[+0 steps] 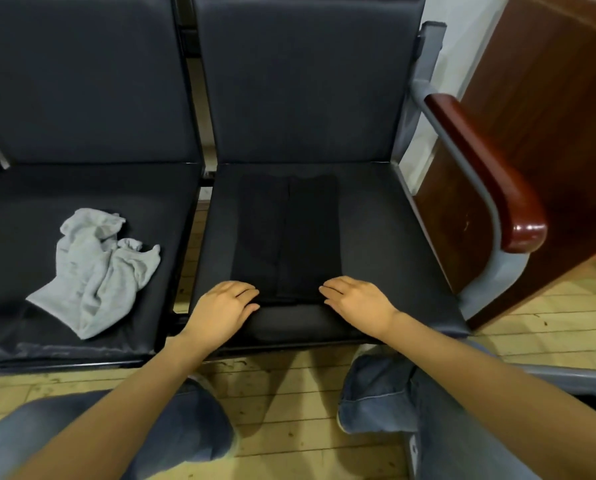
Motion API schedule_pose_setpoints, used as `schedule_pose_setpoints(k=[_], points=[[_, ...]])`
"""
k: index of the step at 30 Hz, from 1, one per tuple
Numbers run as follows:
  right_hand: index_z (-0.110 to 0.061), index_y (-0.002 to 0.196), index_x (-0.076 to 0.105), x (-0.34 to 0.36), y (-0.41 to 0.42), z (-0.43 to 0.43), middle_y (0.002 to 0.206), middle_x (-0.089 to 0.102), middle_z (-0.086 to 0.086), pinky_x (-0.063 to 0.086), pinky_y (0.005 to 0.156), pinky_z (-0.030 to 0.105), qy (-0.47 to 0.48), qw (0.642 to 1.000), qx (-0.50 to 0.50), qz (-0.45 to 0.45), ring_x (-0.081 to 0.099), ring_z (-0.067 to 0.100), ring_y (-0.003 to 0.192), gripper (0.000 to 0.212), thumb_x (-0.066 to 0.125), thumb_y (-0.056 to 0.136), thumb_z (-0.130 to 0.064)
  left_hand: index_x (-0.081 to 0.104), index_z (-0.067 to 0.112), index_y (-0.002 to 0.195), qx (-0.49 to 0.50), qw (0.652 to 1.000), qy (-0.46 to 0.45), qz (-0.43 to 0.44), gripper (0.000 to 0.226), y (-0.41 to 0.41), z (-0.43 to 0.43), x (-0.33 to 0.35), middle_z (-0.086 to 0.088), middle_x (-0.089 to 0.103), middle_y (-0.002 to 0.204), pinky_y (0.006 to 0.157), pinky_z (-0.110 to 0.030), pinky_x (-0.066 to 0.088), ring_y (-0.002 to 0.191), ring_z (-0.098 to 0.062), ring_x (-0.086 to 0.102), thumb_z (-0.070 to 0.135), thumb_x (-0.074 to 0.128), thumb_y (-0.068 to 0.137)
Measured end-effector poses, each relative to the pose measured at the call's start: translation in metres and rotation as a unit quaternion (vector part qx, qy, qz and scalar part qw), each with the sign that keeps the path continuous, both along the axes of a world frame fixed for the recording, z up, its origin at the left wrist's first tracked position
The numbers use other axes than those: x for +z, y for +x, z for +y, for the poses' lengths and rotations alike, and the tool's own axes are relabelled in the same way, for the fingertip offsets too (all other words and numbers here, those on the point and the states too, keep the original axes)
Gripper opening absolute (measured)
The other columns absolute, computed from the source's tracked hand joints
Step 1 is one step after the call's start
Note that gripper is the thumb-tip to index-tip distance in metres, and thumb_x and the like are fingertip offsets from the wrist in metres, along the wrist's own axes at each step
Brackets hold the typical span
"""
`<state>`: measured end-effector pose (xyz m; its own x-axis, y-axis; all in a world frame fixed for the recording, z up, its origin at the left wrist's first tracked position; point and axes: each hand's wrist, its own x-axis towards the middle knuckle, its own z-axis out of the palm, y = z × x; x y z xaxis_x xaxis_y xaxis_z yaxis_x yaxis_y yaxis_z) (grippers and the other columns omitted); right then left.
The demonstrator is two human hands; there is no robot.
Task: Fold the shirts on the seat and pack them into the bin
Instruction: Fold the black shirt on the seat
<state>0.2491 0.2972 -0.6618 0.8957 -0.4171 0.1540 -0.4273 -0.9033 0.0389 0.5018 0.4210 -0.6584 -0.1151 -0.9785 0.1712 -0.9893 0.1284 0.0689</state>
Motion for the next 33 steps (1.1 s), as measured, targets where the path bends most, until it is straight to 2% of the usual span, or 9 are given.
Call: schedule_pose_setpoints(k=[3, 5, 8, 10, 12, 17, 21, 28, 33], points=[[-0.004, 0.112, 0.062, 0.016, 0.014, 0.010, 0.108, 0.064, 0.012, 0.051, 0.069, 0.035, -0.001, 0.991, -0.032, 0.127, 0.063, 0.028, 0.096, 0.030, 0.063, 0.082, -0.002, 0.075, 0.014, 0.074, -0.006, 0.999, 0.001, -0.035, 0.025, -0.009, -0.010, 0.005, -0.001, 0.069, 0.070, 0.063, -0.028, 0.056, 0.063, -0.019, 0.067, 0.013, 0.091, 0.054], [-0.005, 0.121, 0.053, 0.026, 0.020, 0.014, 0.118, 0.056, 0.012, 0.046, 0.075, 0.036, 0.007, 0.990, -0.049, 0.135, 0.055, 0.028, 0.107, 0.029, 0.051, 0.091, -0.004, 0.073, 0.018, 0.069, -0.011, 0.999, 0.003, -0.052, 0.025, -0.011, -0.013, 0.010, 0.003, 0.066, 0.065, 0.062, -0.025, 0.054, 0.059, -0.015, 0.065, 0.015, 0.091, 0.051], [-0.006, 0.124, 0.050, 0.039, 0.011, 0.022, 0.122, 0.053, 0.011, 0.043, 0.075, 0.036, 0.062, 0.990, -0.065, 0.111, 0.052, 0.028, 0.109, 0.030, 0.044, 0.094, -0.011, 0.074, 0.017, 0.081, -0.037, 0.997, 0.046, -0.040, 0.018, -0.016, -0.004, 0.029, 0.003, 0.069, 0.080, 0.073, -0.026, 0.052, 0.075, -0.016, 0.067, 0.019, 0.083, 0.065], [-0.009, 0.120, 0.053, 0.049, -0.008, 0.028, 0.117, 0.054, 0.007, 0.041, 0.071, 0.034, 0.106, 0.990, -0.053, 0.080, 0.054, 0.025, 0.105, 0.028, 0.045, 0.093, -0.015, 0.069, 0.016, 0.108, -0.034, 0.993, 0.110, 0.007, 0.022, -0.023, 0.011, 0.047, 0.002, 0.066, 0.106, 0.084, -0.029, 0.047, 0.099, -0.018, 0.062, 0.022, 0.061, 0.088], [-0.014, 0.112, 0.056, 0.067, -0.024, 0.034, 0.109, 0.055, 0.001, 0.044, 0.069, 0.032, 0.153, 0.986, -0.030, 0.054, 0.056, 0.020, 0.094, 0.023, 0.048, 0.091, -0.018, 0.062, 0.021, 0.118, -0.027, 0.986, 0.159, 0.052, 0.027, -0.026, 0.024, 0.068, 0.005, 0.063, 0.114, 0.082, -0.031, 0.046, 0.103, -0.016, 0.059, 0.028, 0.050, 0.095], [-0.019, 0.111, 0.056, 0.123, -0.039, 0.037, 0.099, 0.053, -0.008, 0.049, 0.065, 0.036, 0.209, 0.978, -0.017, -0.009, 0.056, 0.016, 0.070, 0.022, 0.053, 0.090, -0.021, 0.052, 0.027, 0.107, -0.031, 0.978, 0.173, 0.114, 0.013, -0.025, 0.035, 0.131, 0.014, 0.053, 0.073, 0.068, -0.035, 0.047, 0.070, -0.011, 0.056, 0.032, 0.049, 0.095], [-0.021, 0.114, 0.055, 0.148, -0.027, 0.015, 0.097, 0.050, -0.011, 0.046, 0.060, 0.034, 0.165, 0.985, -0.019, -0.034, 0.053, 0.012, 0.064, 0.022, 0.049, 0.093, -0.020, 0.058, 0.027, 0.108, -0.030, 0.968, 0.171, 0.183, 0.014, -0.005, 0.005, 0.152, 0.009, 0.063, 0.084, 0.074, -0.030, 0.049, 0.078, -0.008, 0.060, 0.026, 0.051, 0.096], [-0.013, 0.118, 0.058, 0.084, 0.025, -0.067, 0.113, 0.056, 0.004, 0.041, 0.079, 0.025, 0.289, 0.949, -0.123, -0.017, 0.055, 0.016, 0.095, 0.025, 0.047, 0.096, -0.010, 0.064, 0.017, 0.113, 0.073, 0.951, 0.176, 0.243, 0.021, 0.026, -0.085, 0.073, 0.000, 0.066, 0.108, 0.091, -0.028, 0.046, 0.104, -0.015, 0.060, 0.015, 0.052, 0.097], [-0.017, 0.136, 0.046, 0.035, 0.041, -0.081, 0.115, 0.057, 0.003, 0.042, 0.093, 0.026, 0.344, 0.898, -0.236, -0.141, 0.054, 0.016, 0.109, 0.042, 0.055, 0.095, -0.017, 0.064, 0.011, 0.111, 0.234, 0.913, 0.044, 0.331, 0.022, 0.025, -0.100, 0.028, -0.005, 0.068, 0.101, 0.080, -0.024, 0.044, 0.098, -0.021, 0.063, 0.022, 0.050, 0.098]])
